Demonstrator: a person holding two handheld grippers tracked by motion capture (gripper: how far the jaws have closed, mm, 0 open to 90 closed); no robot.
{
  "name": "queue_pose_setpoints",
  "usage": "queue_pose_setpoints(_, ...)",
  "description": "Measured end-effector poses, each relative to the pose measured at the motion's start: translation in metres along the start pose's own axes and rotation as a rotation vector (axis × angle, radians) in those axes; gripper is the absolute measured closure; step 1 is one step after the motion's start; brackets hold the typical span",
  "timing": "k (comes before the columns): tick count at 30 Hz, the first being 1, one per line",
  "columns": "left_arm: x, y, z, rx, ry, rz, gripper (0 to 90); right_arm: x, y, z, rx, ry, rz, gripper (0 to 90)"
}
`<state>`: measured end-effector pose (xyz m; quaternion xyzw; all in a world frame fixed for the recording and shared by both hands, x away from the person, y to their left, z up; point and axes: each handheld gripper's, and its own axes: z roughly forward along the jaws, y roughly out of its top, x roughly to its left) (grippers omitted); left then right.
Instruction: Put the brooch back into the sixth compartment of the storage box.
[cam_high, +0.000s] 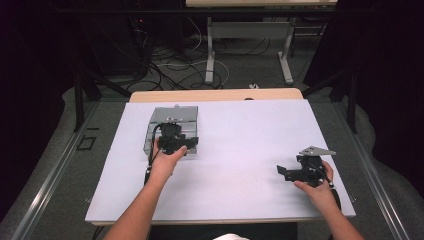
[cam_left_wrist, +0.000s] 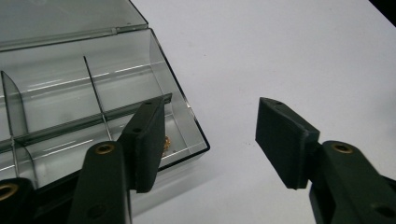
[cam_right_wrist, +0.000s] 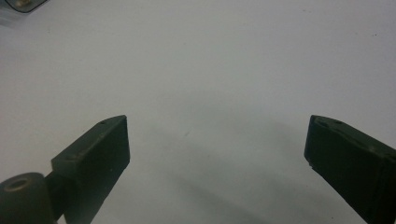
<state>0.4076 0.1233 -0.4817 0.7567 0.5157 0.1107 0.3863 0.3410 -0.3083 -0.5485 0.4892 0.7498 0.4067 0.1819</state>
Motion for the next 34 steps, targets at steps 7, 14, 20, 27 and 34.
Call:
queue_pose_setpoints(7,0.0,-0.007,-0.009,-0.018,-0.015,0.035,38.8,0.0,0.0,0.0,-0.001,-0.003,0.001,6.5)
queue_pose_setpoints(14,0.004,-0.017,-0.021,-0.046,-0.035,0.05,33.2,0.0,0.0,0.0,-0.001,-0.002,0.004,6.5)
queue_pose_setpoints(20,0.014,-0.027,-0.026,-0.074,-0.041,0.042,23.4,0.0,0.0,0.0,0.001,0.0,0.001,6.5)
queue_pose_setpoints(27,0.024,-0.042,-0.031,-0.099,-0.043,0.026,13.5,0.0,0.0,0.0,0.004,-0.005,0.007,6.5)
queue_pose_setpoints(34,0.027,-0.054,-0.039,-0.094,-0.036,0.072,3.7,0.0,0.0,0.001,0.001,-0.009,0.005,6.5)
